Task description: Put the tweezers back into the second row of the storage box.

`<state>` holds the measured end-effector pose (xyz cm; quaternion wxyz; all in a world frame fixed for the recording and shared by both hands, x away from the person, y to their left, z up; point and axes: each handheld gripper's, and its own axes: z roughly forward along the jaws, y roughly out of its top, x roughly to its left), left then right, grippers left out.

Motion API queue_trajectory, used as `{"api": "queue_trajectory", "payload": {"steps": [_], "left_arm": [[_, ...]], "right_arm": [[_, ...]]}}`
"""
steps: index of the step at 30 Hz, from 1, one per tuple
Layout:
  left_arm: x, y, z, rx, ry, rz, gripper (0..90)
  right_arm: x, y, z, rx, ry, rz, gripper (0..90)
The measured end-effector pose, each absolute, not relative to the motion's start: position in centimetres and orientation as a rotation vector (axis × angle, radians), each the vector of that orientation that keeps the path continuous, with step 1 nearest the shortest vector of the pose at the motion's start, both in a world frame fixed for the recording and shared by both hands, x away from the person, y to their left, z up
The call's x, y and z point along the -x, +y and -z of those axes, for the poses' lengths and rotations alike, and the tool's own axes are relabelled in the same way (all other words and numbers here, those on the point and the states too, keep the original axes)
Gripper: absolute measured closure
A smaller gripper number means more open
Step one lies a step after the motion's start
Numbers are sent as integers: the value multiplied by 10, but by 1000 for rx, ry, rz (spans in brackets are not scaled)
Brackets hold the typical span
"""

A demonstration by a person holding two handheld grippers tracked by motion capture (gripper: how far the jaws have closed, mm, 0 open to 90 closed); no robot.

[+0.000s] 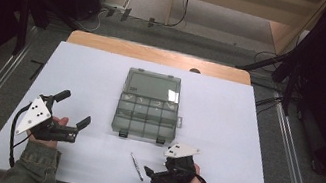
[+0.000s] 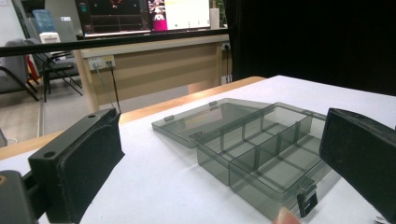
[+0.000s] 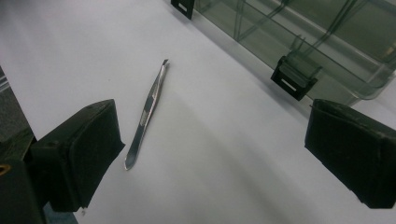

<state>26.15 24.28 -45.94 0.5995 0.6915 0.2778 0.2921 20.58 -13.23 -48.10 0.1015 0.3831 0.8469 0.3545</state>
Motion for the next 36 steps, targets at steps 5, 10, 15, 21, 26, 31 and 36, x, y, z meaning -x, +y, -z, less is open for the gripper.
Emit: {"api": "queue_trajectory", "payload": {"steps": [5, 10, 15, 21, 26, 31, 36], "left_arm": [[-262, 242, 459, -1609, 640, -678, 0], [-262, 242, 460, -1609, 637, -677, 0], [-262, 242, 460, -1608, 634, -678, 0], [-262, 241, 459, -1606, 633, -678, 0], [-262, 242, 459, -1607, 634, -677, 0], [-262, 241, 460, -1607, 635, -676, 0], [-262, 241, 460, -1607, 633, -675, 0]], "right_arm": [[-210, -125, 480, -1153, 2528, -1038, 47], [-214, -117, 480, -1180, 2564, -1020, 49], [-219, -106, 480, -1169, 2622, -920, 50], [-225, -90, 482, -1173, 2717, -780, 70], [-227, -78, 483, -1140, 2741, -718, 148], [-230, -70, 484, -1131, 2758, -686, 223], [-229, -64, 485, -1108, 2792, -638, 342]]}}
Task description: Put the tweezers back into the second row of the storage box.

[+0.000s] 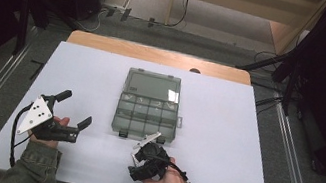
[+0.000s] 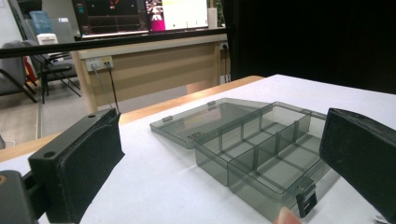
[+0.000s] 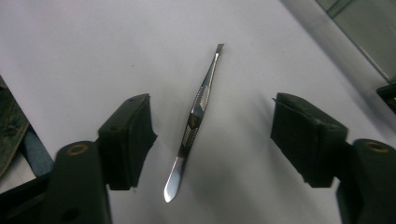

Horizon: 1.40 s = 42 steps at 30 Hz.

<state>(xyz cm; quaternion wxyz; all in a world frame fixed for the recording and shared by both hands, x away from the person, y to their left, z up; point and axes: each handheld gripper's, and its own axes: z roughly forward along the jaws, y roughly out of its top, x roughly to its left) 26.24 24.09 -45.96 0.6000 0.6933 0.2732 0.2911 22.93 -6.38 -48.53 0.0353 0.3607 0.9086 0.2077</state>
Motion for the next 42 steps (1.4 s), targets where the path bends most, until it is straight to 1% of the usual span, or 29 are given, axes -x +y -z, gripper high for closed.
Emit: {"api": "queue_trajectory", "payload": {"steps": [2, 3, 4, 5, 6, 10, 11, 13, 15, 17, 27, 42], "left_arm": [[-262, 241, 460, -1608, 634, -676, 0], [-262, 241, 460, -1608, 634, -676, 0], [-263, 241, 460, -1609, 634, -675, 0], [-263, 241, 460, -1611, 632, -675, 0], [-263, 241, 460, -1611, 632, -675, 0], [-263, 241, 460, -1613, 634, -677, 0], [-263, 241, 460, -1613, 634, -678, 0], [-263, 242, 460, -1610, 635, -679, 0], [-263, 242, 460, -1610, 635, -678, 0], [-263, 241, 460, -1611, 633, -677, 0], [-263, 242, 459, -1606, 633, -680, 0], [-263, 240, 459, -1608, 628, -680, 0]], "right_arm": [[-229, -62, 484, -1081, 2804, -612, 394], [-228, -61, 484, -1075, 2811, -606, 437], [-229, -59, 484, -1074, 2817, -593, 516], [-229, -59, 484, -1074, 2817, -593, 516], [-229, -58, 483, -1073, 2826, -576, 550], [-235, -55, 480, -1104, 2831, -539, 625], [-237, -54, 481, -1090, 2841, -523, 661], [-239, -52, 480, -1086, 2849, -489, 686], [-241, -50, 479, -1089, 2850, -452, 755], [-244, -50, 479, -1070, 2848, -442, 848], [-244, -64, 478, -1053, 2830, -583, 863], [-245, -85, 451, -1038, 2803, -758, 869]]}}
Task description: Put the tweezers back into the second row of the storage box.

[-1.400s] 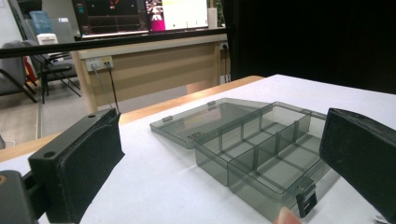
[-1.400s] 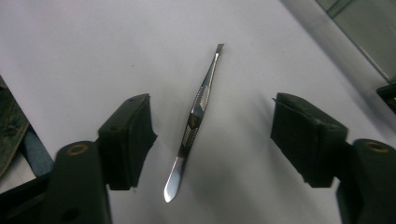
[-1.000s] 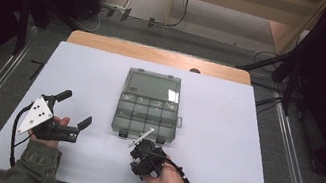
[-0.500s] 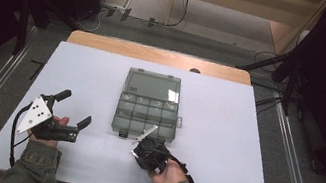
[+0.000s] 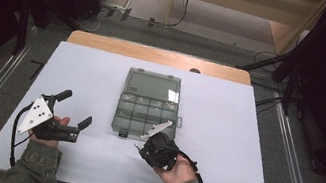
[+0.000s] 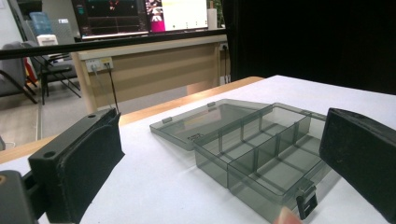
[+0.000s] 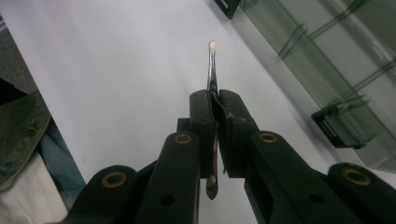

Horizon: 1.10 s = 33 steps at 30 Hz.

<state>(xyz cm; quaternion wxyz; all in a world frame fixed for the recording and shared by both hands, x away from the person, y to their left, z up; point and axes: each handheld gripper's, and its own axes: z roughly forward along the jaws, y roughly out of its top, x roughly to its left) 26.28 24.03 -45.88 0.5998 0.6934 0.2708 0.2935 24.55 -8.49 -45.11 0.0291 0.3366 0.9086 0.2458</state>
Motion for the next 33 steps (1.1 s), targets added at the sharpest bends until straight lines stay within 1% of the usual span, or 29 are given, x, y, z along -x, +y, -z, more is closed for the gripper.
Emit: {"api": "queue_trajectory", "payload": {"steps": [18, 22, 33], "left_arm": [[-263, 239, 460, -1620, 626, -681, 0], [-263, 240, 459, -1615, 629, -682, 0], [-264, 241, 459, -1615, 627, -692, 0]], "right_arm": [[-257, -97, 426, -992, 2790, -953, 869], [-266, -94, 417, -950, 2776, -1003, 869], [-288, -83, 406, -904, 2752, -1063, 869]]}}
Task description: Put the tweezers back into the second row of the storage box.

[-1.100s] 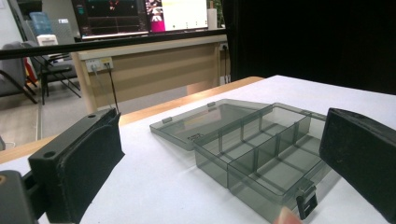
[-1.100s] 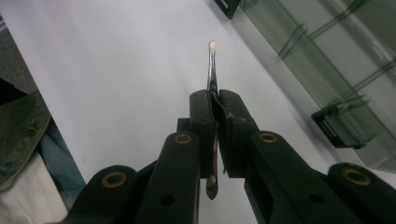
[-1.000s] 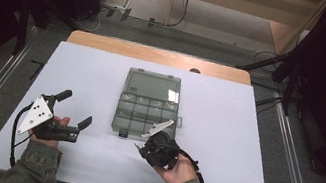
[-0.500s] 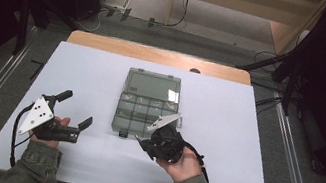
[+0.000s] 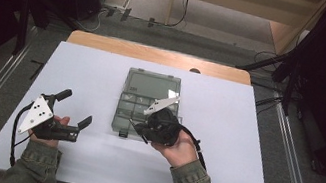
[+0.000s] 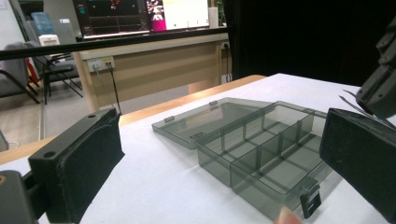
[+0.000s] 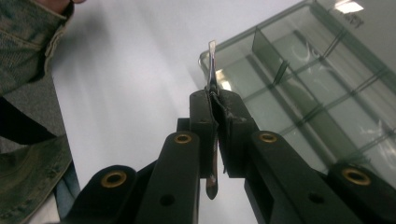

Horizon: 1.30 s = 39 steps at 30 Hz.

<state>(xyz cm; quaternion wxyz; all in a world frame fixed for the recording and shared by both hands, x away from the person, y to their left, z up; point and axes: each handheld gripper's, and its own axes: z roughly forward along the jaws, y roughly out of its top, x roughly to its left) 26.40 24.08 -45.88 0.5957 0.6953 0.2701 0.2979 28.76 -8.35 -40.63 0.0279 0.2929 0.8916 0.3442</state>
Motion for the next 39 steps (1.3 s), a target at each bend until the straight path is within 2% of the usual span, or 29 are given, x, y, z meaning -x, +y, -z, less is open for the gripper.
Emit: {"api": "queue_trajectory", "payload": {"steps": [12, 25, 37, 39], "left_arm": [[-265, 240, 459, -1626, 628, -698, 0], [-264, 239, 459, -1625, 624, -697, 0], [-266, 237, 459, -1624, 618, -688, 0], [-266, 237, 459, -1622, 617, -688, 0]], "right_arm": [[-315, -84, 413, -899, 2711, -1102, 868], [-323, -76, 432, -922, 2651, -859, 866], [-322, -83, 430, -914, 2619, -836, 864], [-322, -83, 431, -904, 2628, -843, 831]]}}
